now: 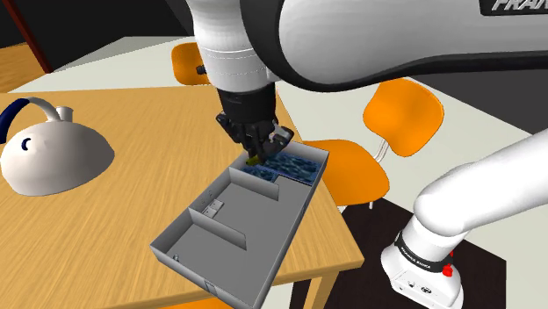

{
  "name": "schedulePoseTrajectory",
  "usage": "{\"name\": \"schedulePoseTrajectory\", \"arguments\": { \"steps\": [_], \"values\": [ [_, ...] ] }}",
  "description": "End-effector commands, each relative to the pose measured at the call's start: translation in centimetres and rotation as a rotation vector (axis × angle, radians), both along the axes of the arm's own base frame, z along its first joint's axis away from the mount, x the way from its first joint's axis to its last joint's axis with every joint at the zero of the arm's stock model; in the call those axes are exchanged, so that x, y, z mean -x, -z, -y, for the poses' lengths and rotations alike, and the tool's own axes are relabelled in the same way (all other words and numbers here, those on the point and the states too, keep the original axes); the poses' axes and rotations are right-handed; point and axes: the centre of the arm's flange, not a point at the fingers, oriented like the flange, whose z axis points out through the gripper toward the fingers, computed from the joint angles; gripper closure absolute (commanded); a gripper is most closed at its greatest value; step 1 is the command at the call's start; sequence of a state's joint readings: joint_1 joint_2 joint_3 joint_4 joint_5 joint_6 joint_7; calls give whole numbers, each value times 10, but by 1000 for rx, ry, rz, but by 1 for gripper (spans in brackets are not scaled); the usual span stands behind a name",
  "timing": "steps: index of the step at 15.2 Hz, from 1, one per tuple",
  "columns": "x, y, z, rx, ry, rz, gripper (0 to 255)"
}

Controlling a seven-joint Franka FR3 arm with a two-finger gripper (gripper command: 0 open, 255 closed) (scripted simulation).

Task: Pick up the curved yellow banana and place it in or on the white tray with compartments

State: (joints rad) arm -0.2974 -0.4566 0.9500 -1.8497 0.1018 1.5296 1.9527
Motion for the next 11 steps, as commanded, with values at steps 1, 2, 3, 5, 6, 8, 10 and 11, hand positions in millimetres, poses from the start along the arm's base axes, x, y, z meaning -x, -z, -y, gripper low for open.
{"name": "schedulePoseTrajectory", "arguments": {
  "steps": [1,2,3,5,6,8,10,11],
  "values": [
    [4,7,3,-4,1,0,255],
    [4,12,3,-4,1,0,255],
    [4,18,3,-4,1,0,255],
    [4,28,3,-4,1,0,255],
    [4,34,3,-4,1,0,255],
    [4,44,3,-4,1,0,255],
    [4,55,3,-4,1,0,255],
    [4,62,3,-4,1,0,255]
  ]
}}
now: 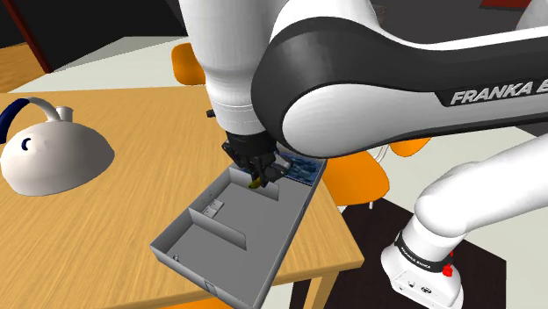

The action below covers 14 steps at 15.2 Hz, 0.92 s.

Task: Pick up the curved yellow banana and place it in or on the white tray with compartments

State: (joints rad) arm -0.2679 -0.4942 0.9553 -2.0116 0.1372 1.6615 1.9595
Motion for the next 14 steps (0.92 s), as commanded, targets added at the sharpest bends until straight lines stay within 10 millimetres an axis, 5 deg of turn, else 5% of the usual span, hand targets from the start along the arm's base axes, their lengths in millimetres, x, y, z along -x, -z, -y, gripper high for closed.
{"name": "schedulePoseTrajectory", "arguments": {
  "steps": [1,8,9,14],
  "values": [
    [1,7,2,0,0,0,255],
    [1,7,2,0,0,0,255],
    [3,8,0,0,0,0,0],
    [1,7,2,0,0,0,0]
  ]
}}
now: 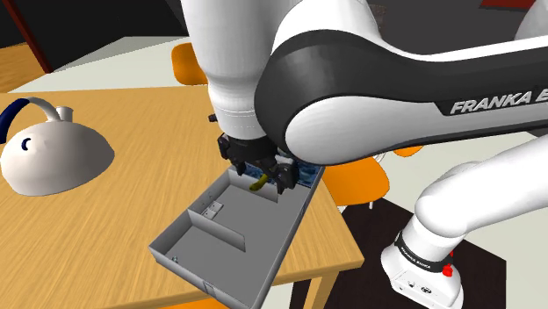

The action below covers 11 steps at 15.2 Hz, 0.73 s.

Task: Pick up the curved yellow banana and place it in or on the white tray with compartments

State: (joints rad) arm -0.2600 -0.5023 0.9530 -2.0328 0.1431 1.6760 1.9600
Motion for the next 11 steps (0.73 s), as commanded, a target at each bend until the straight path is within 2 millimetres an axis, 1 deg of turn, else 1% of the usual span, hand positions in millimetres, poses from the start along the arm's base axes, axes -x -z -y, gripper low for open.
{"name": "schedulePoseTrajectory", "arguments": {
  "steps": [1,4,11],
  "values": [
    [0,-11,-2,0,0,-1,0],
    [4,-47,-11,0,0,-1,0],
    [4,-47,-11,0,0,-1,0]
  ]
}}
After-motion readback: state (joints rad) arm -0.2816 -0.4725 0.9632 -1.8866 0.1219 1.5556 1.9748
